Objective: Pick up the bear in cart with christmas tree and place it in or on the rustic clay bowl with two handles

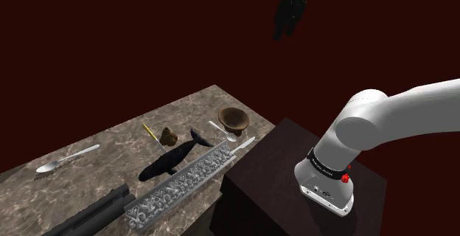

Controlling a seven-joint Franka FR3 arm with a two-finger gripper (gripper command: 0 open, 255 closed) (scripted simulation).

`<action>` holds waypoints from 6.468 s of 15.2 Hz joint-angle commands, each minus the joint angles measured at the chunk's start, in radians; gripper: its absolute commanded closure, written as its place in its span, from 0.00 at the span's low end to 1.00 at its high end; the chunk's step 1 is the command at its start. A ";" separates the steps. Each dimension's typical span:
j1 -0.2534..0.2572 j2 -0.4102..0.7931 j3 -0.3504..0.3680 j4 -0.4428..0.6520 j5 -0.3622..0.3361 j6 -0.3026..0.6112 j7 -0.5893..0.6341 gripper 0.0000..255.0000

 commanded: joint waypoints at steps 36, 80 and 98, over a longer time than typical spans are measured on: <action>0.113 1.100 0.144 0.090 -0.016 0.969 0.007 0.00; 0.215 1.579 0.122 0.475 -0.085 1.048 0.025 1.00; 0.191 1.377 0.150 0.416 -0.060 0.907 0.029 1.00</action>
